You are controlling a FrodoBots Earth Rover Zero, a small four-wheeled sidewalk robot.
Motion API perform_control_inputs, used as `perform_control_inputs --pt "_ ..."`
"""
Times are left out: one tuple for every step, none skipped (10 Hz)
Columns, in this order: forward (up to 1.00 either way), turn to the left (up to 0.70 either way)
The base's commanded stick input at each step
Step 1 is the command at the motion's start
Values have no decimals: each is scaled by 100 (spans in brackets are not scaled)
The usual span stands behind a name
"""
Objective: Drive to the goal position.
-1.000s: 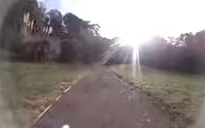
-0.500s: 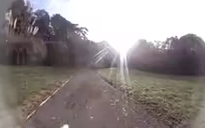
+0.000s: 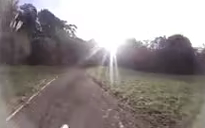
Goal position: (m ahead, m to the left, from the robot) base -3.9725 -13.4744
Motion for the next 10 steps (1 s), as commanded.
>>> perform_control_inputs --pt "85 0" --pt "85 0" --pt "85 0" --pt "85 0" --pt "85 0" --pt "85 0" --pt "85 0" --pt "85 0" --pt "85 -5" --pt "85 -15"
